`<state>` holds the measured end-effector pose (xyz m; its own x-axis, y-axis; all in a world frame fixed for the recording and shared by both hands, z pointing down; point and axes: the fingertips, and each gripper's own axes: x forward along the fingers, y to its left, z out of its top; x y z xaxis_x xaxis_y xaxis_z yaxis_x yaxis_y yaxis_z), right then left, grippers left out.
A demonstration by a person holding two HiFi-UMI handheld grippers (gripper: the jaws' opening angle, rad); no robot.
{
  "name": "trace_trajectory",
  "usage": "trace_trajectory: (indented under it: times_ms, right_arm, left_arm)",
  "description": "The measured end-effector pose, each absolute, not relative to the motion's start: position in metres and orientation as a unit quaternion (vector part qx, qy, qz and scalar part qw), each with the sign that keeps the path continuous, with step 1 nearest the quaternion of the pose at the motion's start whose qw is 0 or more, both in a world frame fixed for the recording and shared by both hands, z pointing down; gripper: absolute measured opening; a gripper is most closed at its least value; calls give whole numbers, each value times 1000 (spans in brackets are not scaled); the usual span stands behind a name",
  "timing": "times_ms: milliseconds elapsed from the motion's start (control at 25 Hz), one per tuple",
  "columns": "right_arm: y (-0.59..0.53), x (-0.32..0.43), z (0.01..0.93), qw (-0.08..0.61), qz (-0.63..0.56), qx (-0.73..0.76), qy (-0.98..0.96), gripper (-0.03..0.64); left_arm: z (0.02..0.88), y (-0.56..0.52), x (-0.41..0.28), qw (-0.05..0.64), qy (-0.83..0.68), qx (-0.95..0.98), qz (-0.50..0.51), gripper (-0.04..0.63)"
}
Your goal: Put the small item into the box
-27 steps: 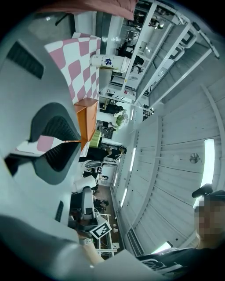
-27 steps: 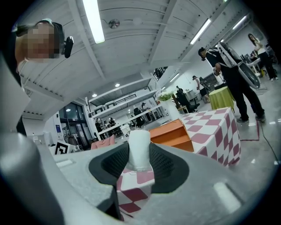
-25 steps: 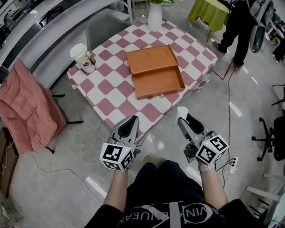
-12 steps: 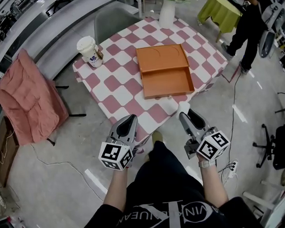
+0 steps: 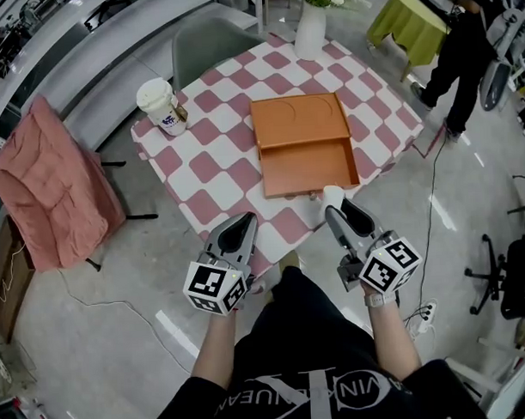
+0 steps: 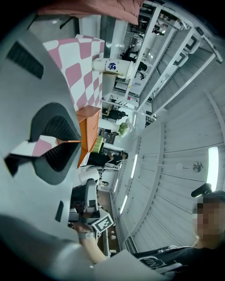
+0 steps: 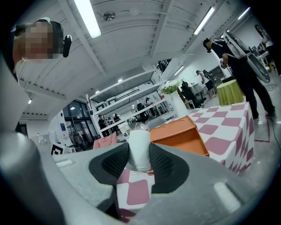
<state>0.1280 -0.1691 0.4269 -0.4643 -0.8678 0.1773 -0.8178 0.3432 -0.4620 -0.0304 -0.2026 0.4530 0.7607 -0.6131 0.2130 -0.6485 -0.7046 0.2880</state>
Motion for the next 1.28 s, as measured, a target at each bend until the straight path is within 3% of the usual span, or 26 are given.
trace_trajectory:
  times_ms: [600,1280]
  right_arm:
    - [-241,127,439,-44,-245,-469,847,141]
    - [-271,111,493,-307,-235,-346,855,141]
  left_arm:
    - [453,-256,-15,180,-356,916,54,18]
    - [480,-277,-13,205,-385,895,88,18]
